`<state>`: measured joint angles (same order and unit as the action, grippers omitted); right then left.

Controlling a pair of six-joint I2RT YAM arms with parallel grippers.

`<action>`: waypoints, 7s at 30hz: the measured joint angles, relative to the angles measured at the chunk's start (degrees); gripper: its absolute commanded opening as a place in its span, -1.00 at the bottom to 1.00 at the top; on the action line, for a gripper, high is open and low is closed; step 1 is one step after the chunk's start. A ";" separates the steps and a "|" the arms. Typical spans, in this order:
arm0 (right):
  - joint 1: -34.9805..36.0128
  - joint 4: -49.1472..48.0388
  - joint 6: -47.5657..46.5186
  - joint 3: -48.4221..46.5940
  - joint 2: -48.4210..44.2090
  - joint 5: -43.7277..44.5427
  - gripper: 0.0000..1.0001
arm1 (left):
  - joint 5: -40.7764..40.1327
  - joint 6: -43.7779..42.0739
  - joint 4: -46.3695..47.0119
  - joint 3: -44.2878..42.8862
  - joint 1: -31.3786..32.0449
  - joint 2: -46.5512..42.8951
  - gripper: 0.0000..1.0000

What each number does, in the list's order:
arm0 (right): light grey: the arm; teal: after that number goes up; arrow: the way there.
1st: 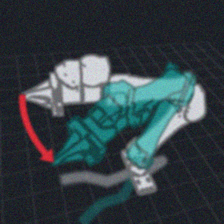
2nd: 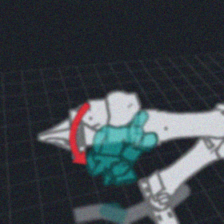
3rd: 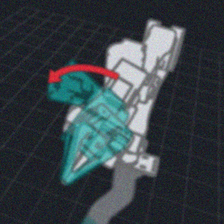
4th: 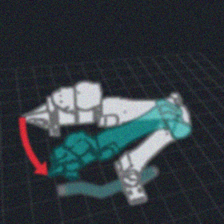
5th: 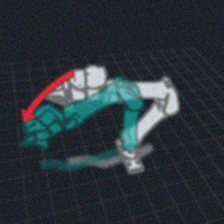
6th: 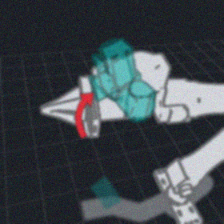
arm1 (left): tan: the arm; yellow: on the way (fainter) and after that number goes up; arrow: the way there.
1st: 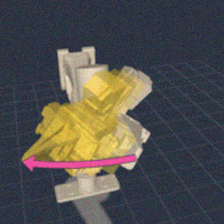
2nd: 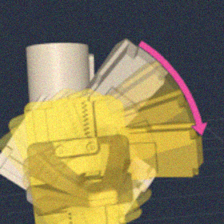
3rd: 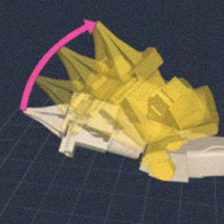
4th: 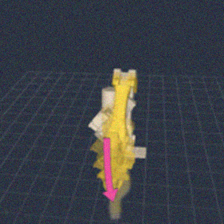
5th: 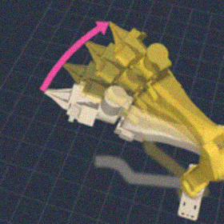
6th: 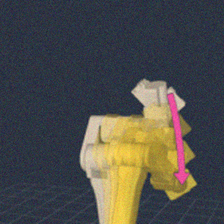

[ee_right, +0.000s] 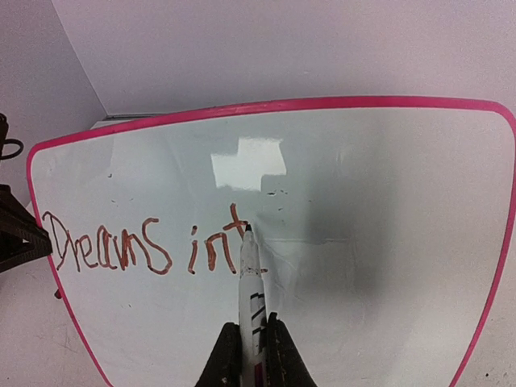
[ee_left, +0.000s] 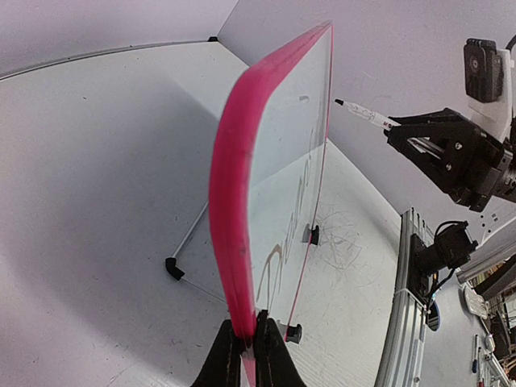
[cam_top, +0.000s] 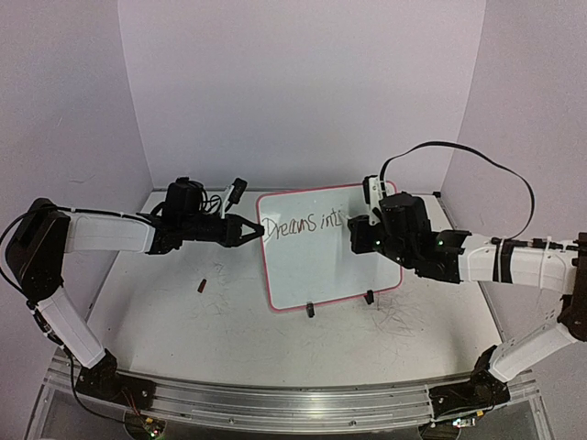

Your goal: Write a sentence on the whiteboard

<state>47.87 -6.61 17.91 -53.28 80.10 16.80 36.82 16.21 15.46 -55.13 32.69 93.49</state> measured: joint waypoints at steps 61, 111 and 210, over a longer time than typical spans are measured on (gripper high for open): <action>-0.34 0.06 2.75 2.42 1.31 2.58 -1.00 | -0.90 -0.26 -0.06 0.00 0.26 0.00 -1.00; -0.60 -0.80 1.72 3.29 -0.93 0.93 -1.00 | -0.98 -0.95 -1.02 -0.39 0.39 0.00 -1.00; -5.67 -3.41 -12.72 5.27 -3.70 -2.10 -1.00 | -3.02 -2.97 -3.58 -1.88 2.12 0.00 -1.00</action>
<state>42.20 -10.02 5.19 -48.01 76.40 14.70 33.80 13.23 11.88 -57.01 34.80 93.49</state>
